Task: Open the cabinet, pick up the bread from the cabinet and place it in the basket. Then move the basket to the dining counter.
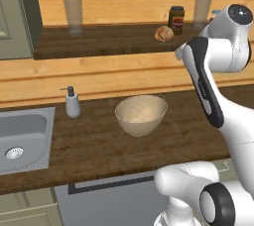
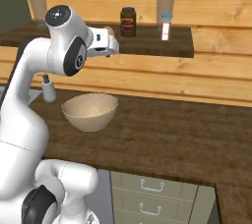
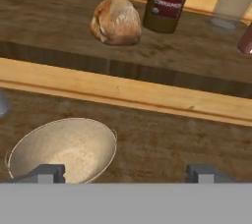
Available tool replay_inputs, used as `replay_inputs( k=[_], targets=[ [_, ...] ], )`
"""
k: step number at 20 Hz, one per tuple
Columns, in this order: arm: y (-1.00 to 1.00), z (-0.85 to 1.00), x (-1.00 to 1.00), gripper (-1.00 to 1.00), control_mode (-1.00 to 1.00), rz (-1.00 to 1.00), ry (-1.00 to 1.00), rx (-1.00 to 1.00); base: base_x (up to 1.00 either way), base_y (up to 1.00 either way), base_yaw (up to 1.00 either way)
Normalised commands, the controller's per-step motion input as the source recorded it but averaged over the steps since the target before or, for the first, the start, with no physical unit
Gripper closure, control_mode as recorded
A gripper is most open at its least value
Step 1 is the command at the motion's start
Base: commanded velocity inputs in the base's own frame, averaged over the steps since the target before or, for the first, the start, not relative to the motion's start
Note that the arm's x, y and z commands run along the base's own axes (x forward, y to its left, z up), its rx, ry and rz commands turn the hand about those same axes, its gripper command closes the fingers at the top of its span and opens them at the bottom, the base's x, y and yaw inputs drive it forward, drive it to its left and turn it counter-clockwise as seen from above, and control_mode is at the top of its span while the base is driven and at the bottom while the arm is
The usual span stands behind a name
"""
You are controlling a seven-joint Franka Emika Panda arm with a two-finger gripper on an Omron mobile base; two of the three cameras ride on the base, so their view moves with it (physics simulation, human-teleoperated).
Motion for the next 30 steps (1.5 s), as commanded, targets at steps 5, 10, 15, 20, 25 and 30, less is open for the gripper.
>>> replay_inputs(
  k=[5,10,15,20,25,30],
  targets=[
    [0.00,0.23,0.46,-1.00,-1.00,0.02,0.00,0.09,0.00,0.00,0.00],
    [0.03,0.48,0.20,-1.00,-1.00,0.00,0.00,0.21,0.00,0.00,0.00],
    [0.24,0.04,0.49,-1.00,-1.00,-0.02,0.04,0.13,0.00,0.00,0.00],
    [0.04,0.10,0.61,-1.00,-1.00,-0.01,0.07,0.06,0.00,0.00,0.00],
    [-0.01,0.05,0.58,-1.00,-1.00,0.03,0.01,0.00,0.00,0.00,0.00],
    [0.00,0.00,0.51,-1.00,-1.00,0.15,0.03,-0.06,0.00,0.00,0.00]
  ],
)
